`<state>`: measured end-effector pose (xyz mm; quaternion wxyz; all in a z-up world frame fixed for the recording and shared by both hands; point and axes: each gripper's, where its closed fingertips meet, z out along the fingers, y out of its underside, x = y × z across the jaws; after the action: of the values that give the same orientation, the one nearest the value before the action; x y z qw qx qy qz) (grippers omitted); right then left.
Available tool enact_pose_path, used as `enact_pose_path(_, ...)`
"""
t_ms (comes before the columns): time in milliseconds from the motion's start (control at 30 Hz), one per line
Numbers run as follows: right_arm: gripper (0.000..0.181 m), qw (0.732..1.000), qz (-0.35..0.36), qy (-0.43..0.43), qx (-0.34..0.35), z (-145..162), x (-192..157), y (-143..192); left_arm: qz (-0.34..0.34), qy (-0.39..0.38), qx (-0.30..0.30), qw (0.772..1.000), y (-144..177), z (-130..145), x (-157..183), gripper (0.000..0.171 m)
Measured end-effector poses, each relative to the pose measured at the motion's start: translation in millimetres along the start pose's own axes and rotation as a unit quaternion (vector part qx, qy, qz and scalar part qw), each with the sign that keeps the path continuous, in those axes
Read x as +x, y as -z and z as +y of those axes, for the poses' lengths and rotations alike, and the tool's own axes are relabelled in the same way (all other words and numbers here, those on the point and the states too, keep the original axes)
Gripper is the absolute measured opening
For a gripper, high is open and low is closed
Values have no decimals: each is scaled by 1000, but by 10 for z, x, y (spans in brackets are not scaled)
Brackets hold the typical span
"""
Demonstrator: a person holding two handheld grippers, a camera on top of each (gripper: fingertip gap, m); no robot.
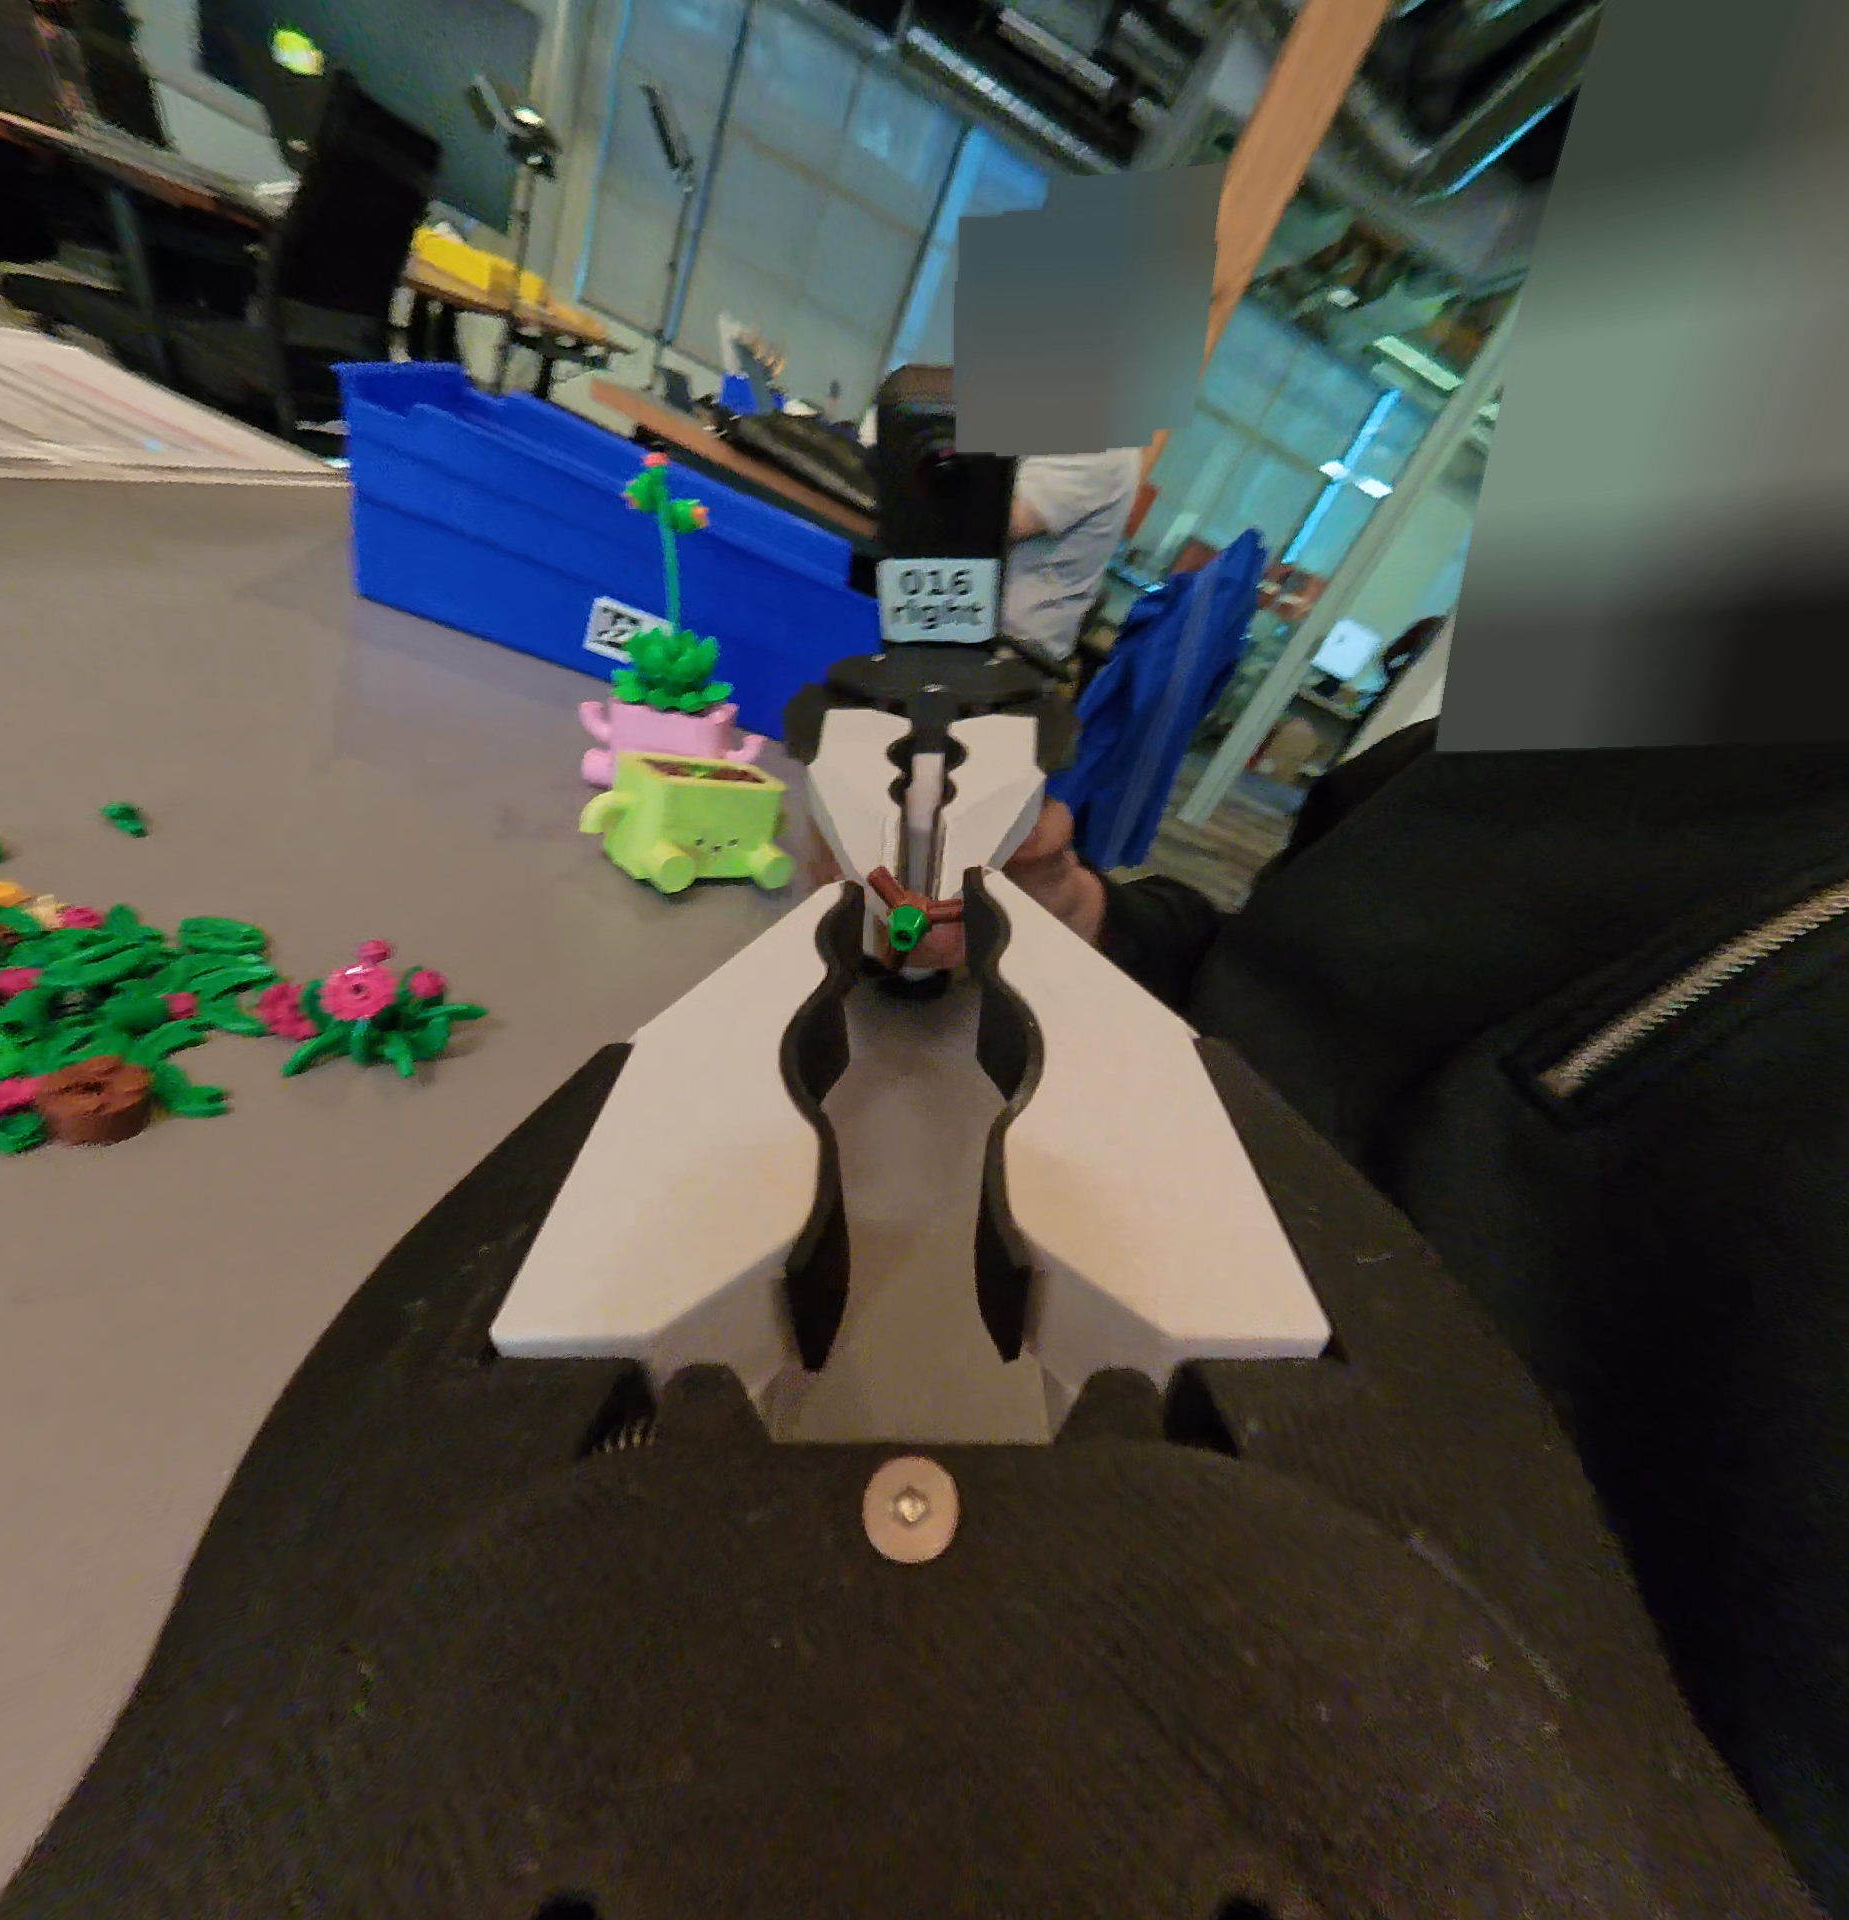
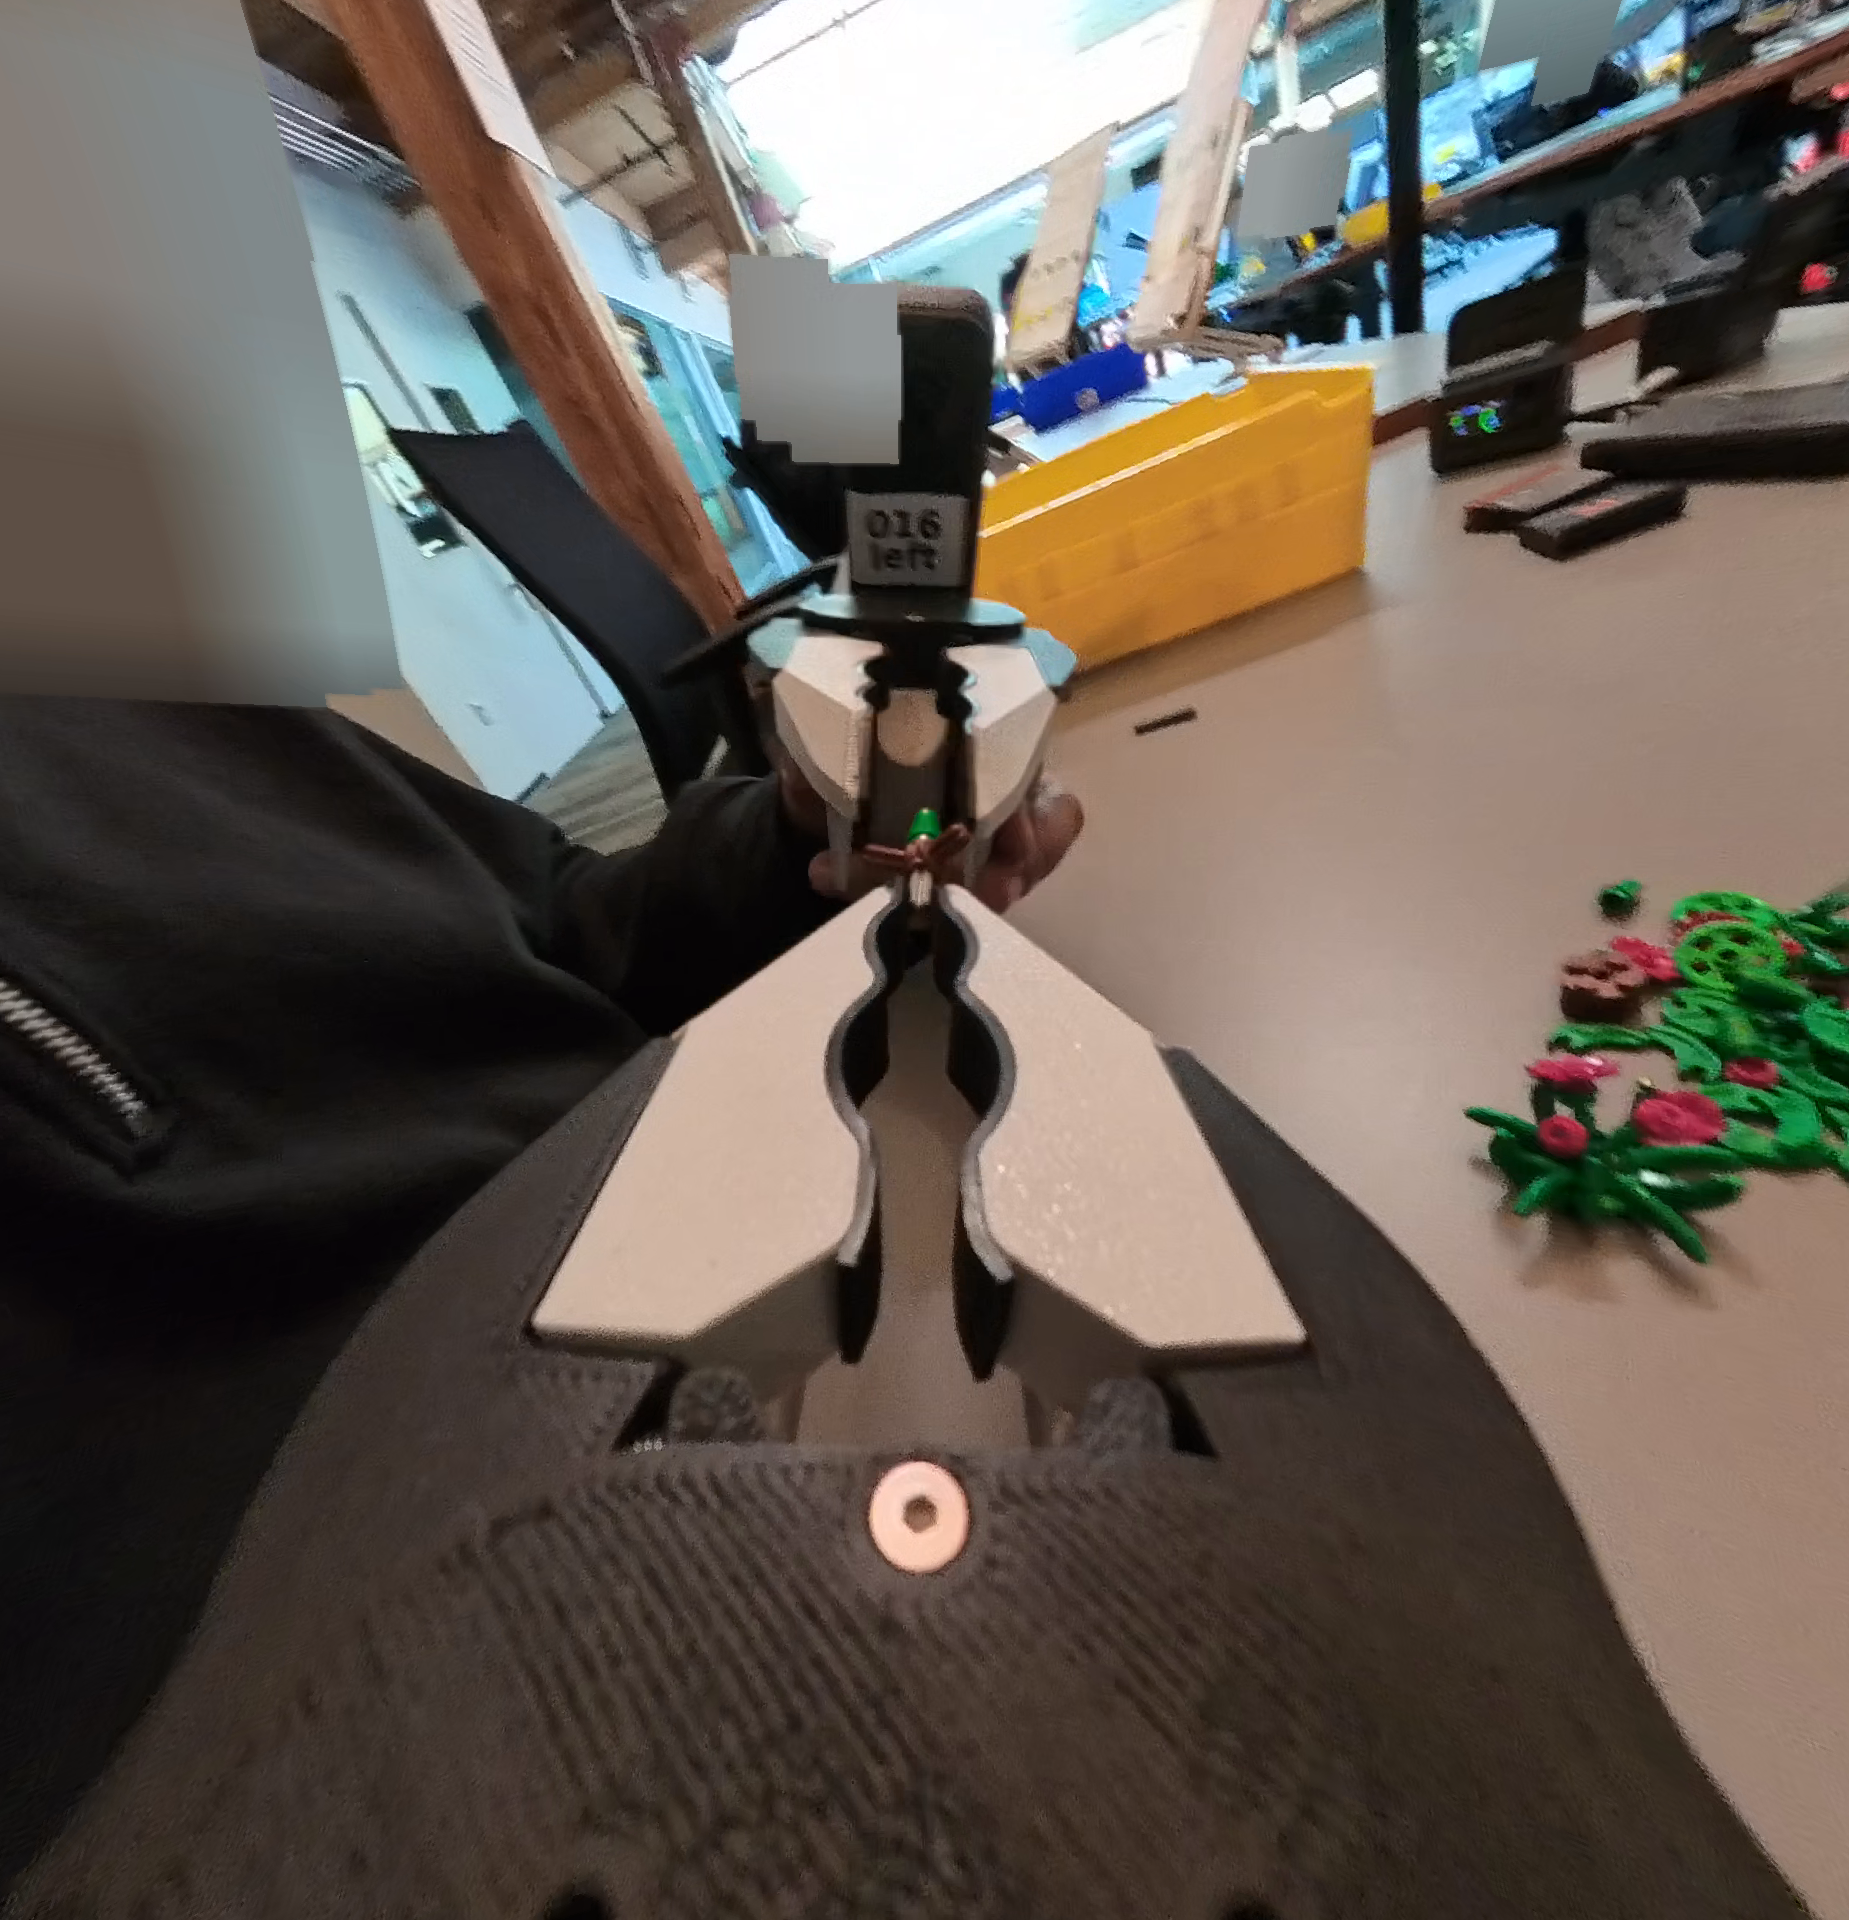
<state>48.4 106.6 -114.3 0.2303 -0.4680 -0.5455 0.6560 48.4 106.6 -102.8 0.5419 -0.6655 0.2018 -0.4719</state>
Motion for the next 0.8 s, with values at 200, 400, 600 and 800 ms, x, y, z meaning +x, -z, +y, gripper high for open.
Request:
enact_pose_path(200,1,1000,-15,1,12,-43,-55,10,29,20,3,999,0,-9,73,14)
enact_pose_path(400,1,1000,-15,-1,19,-60,-54,20,6,9,-18,1000,-40,67,13,14)
enact_pose_path(600,1,1000,-10,1,16,-52,-41,18,4,-1,-14,1000,-38,55,24,10)
enact_pose_path(800,1,1000,-8,8,12,-48,-47,19,16,7,-8,1000,-28,34,54,16)
